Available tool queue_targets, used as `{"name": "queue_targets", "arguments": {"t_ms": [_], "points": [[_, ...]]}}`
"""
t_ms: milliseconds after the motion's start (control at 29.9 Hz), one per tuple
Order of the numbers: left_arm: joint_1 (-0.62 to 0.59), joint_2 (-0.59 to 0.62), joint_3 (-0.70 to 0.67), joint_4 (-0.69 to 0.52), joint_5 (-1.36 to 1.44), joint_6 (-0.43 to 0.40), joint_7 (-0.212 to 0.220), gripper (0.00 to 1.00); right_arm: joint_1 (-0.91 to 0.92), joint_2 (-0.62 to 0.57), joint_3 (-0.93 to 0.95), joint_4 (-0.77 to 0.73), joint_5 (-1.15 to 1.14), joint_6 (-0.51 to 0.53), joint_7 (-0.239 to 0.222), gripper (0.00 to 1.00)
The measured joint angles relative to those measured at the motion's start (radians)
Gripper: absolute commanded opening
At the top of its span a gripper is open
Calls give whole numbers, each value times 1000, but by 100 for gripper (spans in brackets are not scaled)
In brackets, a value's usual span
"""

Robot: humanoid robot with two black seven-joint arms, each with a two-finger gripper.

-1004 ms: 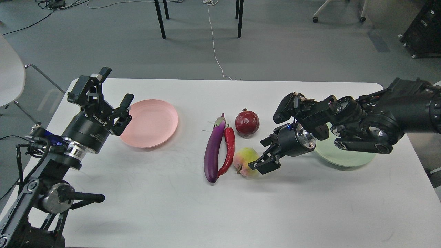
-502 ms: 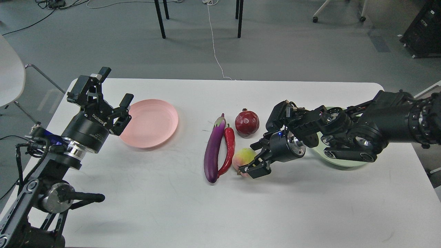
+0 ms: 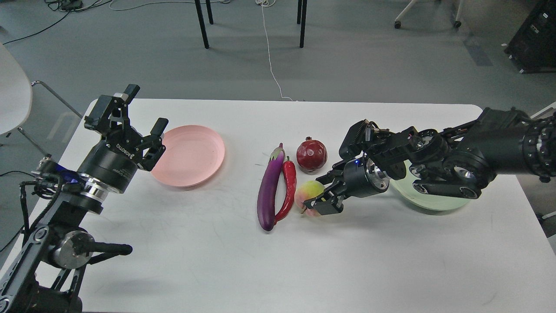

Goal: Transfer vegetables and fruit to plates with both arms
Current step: 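Carry the peach with the right gripper onto the green plate and release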

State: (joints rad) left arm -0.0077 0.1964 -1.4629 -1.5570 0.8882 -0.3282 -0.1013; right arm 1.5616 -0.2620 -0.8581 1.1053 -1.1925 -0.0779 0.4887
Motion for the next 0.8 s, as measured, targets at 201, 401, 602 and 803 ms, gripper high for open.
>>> {"name": "queue_targets", "arguments": {"t_ms": [201, 401, 602, 803], "points": [[-1, 3, -1, 0, 0, 0, 1, 99, 70, -171, -1, 32, -17, 2, 0, 50], [-2, 6, -1, -2, 0, 0, 1, 99, 67, -357, -42, 0, -133, 4, 0, 50], [-2, -5, 4, -2, 0, -1, 1, 99, -32, -422, -60, -91, -170, -4, 0, 50], [-2, -5, 4, -2, 0, -2, 0, 99, -114, -403, -59, -191, -172, -28, 0, 51]]}}
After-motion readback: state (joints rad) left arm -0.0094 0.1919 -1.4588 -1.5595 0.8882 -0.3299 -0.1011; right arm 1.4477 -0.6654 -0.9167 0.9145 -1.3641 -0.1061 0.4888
